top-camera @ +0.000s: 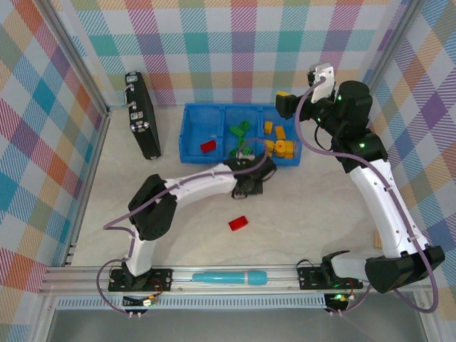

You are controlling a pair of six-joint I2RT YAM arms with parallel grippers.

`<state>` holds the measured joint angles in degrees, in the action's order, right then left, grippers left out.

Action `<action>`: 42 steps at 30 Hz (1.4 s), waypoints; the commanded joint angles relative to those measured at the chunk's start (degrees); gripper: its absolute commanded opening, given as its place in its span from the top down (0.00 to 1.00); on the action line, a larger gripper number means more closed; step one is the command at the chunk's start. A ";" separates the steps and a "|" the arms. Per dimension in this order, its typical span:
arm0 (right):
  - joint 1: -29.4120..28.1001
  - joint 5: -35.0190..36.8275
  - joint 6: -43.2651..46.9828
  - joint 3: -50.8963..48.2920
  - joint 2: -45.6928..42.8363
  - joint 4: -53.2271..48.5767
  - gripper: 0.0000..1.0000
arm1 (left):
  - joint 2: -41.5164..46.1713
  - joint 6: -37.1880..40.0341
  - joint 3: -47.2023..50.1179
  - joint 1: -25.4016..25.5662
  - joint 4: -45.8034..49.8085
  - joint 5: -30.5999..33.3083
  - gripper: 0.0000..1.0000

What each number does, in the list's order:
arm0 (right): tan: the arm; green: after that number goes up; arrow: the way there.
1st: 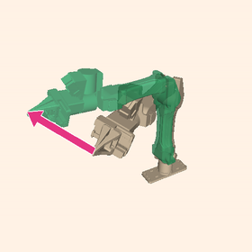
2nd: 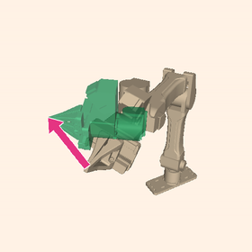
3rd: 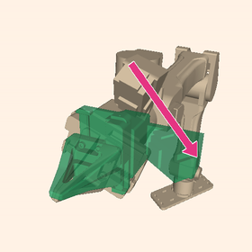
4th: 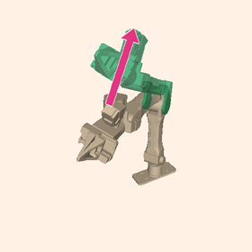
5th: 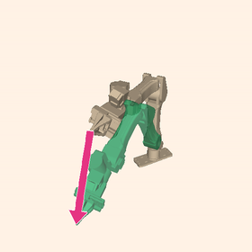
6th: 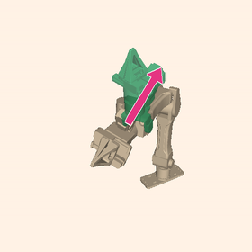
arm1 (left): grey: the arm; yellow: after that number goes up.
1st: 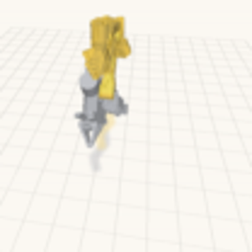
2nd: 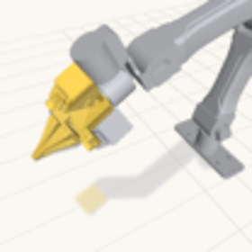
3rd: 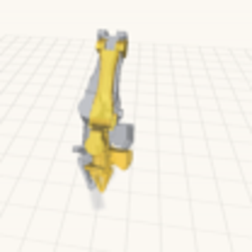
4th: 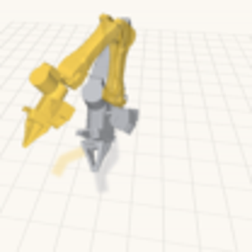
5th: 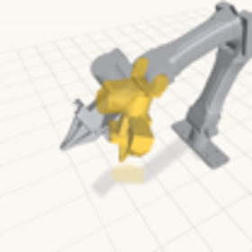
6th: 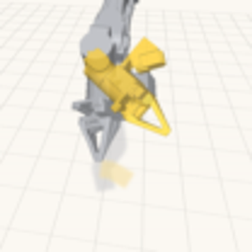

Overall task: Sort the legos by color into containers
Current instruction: Place the lego in the container.

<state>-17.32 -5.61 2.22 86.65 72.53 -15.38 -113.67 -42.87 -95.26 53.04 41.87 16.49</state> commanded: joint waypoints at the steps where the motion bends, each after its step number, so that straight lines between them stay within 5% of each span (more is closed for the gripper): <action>1: -0.34 0.40 0.66 -0.51 -0.95 2.32 0.01 | 3.46 9.79 -6.65 -3.65 0.01 7.47 0.78; 6: -0.37 0.60 0.77 -0.65 -1.25 2.54 0.01 | 1.79 16.15 -9.12 -8.31 -8.24 11.76 0.78; 12: -0.43 1.51 1.56 -1.65 -0.80 4.48 0.01 | -2.56 19.10 -7.82 -12.05 -20.75 9.08 0.78; 18: -0.43 1.92 1.69 -0.75 0.03 3.51 0.01 | -10.03 20.40 -13.71 -13.52 -21.74 6.48 0.77; 27: -0.43 2.35 1.65 1.07 2.17 2.00 0.01 | -13.78 19.22 -15.05 -14.25 -20.13 3.89 0.60; 36: -0.42 2.08 1.44 1.42 2.63 1.86 0.01 | -5.02 23.28 -9.69 -14.19 -14.66 2.11 0.39; 42: -0.42 2.44 1.47 1.41 2.43 1.72 0.01 | 8.97 43.18 -1.41 -11.07 -3.66 -4.99 0.36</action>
<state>-17.32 -3.49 3.46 86.37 75.22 -14.52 -112.60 -12.67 -98.59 39.83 30.50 15.99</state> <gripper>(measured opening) 0.987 0.636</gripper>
